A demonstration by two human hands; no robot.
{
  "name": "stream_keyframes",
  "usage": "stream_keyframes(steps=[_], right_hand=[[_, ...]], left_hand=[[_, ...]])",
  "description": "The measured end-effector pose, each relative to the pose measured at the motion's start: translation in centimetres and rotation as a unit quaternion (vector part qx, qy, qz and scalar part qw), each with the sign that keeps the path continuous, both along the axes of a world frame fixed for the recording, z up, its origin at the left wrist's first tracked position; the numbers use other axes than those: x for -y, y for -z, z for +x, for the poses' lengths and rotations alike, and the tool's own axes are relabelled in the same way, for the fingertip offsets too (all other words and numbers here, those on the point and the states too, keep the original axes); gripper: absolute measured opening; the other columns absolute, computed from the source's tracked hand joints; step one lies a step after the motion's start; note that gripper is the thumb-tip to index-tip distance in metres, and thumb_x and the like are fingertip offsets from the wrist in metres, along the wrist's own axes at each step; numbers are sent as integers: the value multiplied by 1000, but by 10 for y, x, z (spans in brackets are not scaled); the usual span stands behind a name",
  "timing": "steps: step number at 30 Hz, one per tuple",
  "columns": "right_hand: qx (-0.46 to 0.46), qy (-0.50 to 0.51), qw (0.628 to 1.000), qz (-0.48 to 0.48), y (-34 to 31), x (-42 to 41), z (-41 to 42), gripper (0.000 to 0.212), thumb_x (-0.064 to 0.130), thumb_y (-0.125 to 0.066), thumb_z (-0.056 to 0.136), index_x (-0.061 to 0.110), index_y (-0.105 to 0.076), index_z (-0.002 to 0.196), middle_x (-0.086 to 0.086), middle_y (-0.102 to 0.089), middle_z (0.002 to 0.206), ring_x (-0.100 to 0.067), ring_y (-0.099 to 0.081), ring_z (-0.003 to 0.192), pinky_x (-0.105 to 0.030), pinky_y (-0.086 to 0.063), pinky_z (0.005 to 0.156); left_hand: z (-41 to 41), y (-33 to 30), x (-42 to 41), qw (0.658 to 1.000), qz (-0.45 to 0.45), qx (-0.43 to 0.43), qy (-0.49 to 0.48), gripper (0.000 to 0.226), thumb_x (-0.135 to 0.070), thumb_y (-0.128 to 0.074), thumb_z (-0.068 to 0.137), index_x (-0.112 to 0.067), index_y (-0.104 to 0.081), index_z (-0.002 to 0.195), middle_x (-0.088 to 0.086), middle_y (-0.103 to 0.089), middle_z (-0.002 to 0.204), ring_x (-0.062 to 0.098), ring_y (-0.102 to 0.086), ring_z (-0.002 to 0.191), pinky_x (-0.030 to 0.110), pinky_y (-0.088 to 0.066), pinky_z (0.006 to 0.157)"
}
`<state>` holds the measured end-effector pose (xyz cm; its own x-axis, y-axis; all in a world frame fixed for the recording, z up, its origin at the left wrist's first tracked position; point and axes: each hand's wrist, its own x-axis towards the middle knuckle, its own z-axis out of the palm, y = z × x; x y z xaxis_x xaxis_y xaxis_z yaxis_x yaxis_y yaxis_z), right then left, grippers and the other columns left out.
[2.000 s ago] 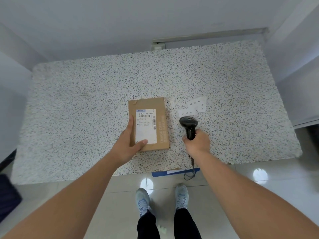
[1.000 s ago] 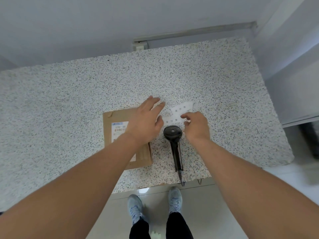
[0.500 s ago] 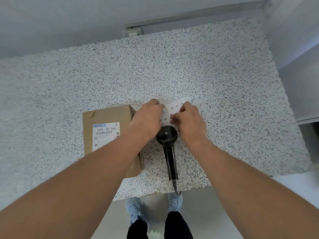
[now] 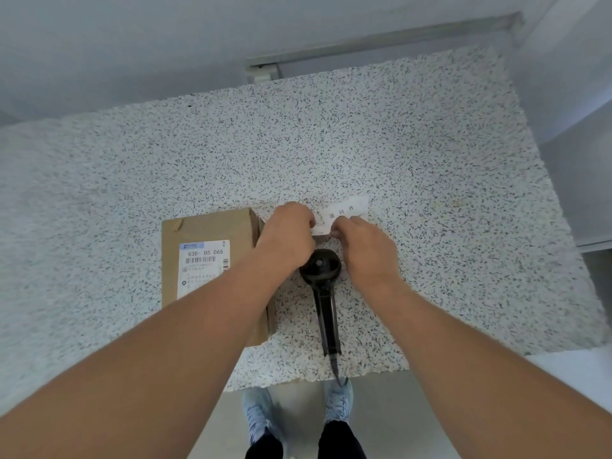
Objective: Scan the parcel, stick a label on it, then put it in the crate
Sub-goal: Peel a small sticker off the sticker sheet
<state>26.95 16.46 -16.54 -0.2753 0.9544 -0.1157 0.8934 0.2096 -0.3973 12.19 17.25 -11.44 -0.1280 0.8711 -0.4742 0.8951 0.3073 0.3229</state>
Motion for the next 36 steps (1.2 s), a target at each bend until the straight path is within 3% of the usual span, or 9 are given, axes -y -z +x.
stream_keyframes(steps=[5,10,12,14,17,21,24,29,36], right_hand=[[-191,89,975,-68,-16,6,9,16,21,-61,105,14,-76,102,2,-71,80,-17,-63,68,-35,-56,67],[-307,160,932,-108,-49,17,9,14,31,-78,93,19,-82,100,11,-76,83,-1,-71,76,-10,-55,73],[-340,183,915,-118,-62,20,7,14,30,-82,89,19,-82,98,12,-77,86,2,-72,79,-9,-56,78],[-356,202,905,-119,-77,22,4,13,17,-82,89,19,-79,101,10,-77,90,-1,-73,84,-18,-60,82],[-383,225,886,-131,-102,26,3,22,7,-76,93,21,-70,108,8,-75,94,-4,-72,87,-19,-58,75],[-397,217,882,-131,-139,34,4,23,5,-68,98,23,-63,112,4,-71,99,-7,-69,93,-18,-50,75],[-401,195,887,-120,-166,40,5,22,3,-62,101,22,-60,111,4,-68,101,-6,-66,96,-16,-47,78],[-391,152,905,-75,-215,47,-3,21,2,-55,104,21,-58,112,5,-65,99,-3,-62,89,-15,-43,69],[-379,42,922,58,-296,53,-16,23,-1,-51,102,14,-56,119,14,-56,94,-1,-57,87,-10,-44,71]], left_hand=[[2,-19,3,997,-6,43,-63,43,4,-57,95,-15,-68,132,8,-65,133,24,-67,103,32,-59,84],[2,-39,12,994,22,63,-86,40,-2,-63,95,-17,-67,132,7,-67,133,24,-67,108,25,-51,77],[0,-50,17,993,33,75,-89,37,-7,-66,96,-18,-68,131,5,-69,131,23,-66,114,24,-47,81],[-2,-62,21,990,47,85,-99,33,-8,-66,96,-17,-69,128,4,-71,124,22,-67,108,22,-49,79],[-4,-86,30,983,71,108,-134,24,-10,-65,98,-16,-74,120,4,-74,112,18,-67,90,15,-46,61],[-8,-120,42,969,98,165,-156,10,-15,-69,96,-21,-78,96,2,-78,94,21,-75,88,37,-62,86],[-8,-145,50,961,104,209,-145,19,-14,-67,97,-23,-74,82,2,-79,83,24,-78,82,45,-64,85],[-6,-190,65,942,133,276,-138,17,-13,-64,99,-16,-74,85,7,-79,84,26,-78,84,45,-64,87],[-13,-261,85,855,209,444,-167,26,-17,-62,103,6,-74,100,25,-76,89,28,-75,80,37,-64,82]])
